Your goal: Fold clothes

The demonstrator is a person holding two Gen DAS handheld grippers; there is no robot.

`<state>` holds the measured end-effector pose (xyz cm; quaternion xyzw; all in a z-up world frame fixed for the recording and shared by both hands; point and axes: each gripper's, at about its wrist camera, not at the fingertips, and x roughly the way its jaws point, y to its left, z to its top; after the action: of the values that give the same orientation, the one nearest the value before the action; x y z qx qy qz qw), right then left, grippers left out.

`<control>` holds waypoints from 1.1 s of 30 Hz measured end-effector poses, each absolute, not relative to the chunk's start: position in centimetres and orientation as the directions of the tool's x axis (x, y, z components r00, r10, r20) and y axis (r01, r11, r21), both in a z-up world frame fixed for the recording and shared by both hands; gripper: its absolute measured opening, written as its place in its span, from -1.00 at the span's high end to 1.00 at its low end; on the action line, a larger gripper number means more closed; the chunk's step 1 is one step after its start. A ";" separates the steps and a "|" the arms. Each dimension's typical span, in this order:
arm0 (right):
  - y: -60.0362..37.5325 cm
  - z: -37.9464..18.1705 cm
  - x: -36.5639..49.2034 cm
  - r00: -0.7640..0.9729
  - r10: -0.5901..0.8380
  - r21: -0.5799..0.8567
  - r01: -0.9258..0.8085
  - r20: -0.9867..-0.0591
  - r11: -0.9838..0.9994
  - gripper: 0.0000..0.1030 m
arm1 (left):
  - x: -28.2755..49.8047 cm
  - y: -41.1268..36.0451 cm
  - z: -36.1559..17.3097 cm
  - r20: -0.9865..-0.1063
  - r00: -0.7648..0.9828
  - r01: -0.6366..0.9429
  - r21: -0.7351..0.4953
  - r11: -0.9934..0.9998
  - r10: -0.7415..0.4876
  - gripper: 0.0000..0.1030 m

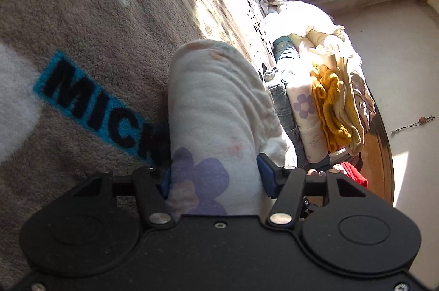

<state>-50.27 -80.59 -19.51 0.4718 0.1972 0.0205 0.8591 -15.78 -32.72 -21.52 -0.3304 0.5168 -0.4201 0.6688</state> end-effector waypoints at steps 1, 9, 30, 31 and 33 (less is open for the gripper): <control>-81.0 -18.9 -50.8 0.932 0.210 0.829 0.139 -0.294 0.541 -0.16 | -15.7 -33.2 -20.9 -0.383 0.102 0.224 -0.890 0.396 -0.918 -0.06; -85.7 -12.8 -58.3 0.998 0.010 0.875 0.048 -0.060 0.483 -0.16 | -17.9 -41.6 -13.5 -0.195 -0.032 0.340 -0.924 0.172 -0.980 -0.06; -109.2 -7.9 -70.7 0.833 -0.553 0.921 0.192 0.030 0.339 -0.16 | -28.1 -78.0 -1.7 -0.068 -0.442 0.430 -0.891 -0.145 -0.894 -0.12; -110.3 -8.9 -70.7 0.823 -0.569 0.930 0.203 0.009 0.308 -0.16 | -28.2 -78.0 -1.9 -0.099 -0.429 0.455 -0.882 -0.121 -0.898 -0.11; -112.6 -10.8 -70.8 0.801 -0.598 0.944 0.223 -0.034 0.245 0.00 | -28.6 -78.1 -2.4 -0.158 -0.401 0.504 -0.860 -0.073 -0.902 -0.14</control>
<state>-70.76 -112.63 -10.80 0.5538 -0.1694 -0.2662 0.7705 -28.56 -78.09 -2.44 -0.2165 0.4594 -0.6998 0.5024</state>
